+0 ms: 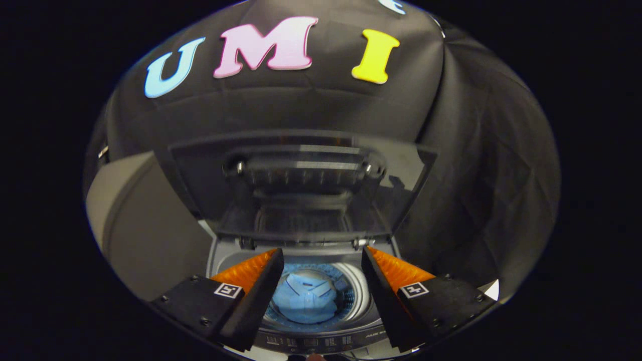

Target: Put the clothes into the washing machine and then close the washing machine lid.

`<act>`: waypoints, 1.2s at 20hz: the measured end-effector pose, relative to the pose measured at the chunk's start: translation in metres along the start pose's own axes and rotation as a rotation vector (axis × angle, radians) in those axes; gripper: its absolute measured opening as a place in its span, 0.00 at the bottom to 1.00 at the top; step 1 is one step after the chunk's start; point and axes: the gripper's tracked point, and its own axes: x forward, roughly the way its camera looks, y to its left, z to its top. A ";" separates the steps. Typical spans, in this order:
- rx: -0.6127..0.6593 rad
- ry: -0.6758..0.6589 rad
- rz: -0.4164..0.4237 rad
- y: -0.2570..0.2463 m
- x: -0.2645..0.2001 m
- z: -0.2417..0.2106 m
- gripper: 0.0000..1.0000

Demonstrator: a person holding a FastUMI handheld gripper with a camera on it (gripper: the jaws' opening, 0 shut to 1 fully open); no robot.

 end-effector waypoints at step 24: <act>0.059 -0.026 0.049 0.017 0.066 0.122 0.97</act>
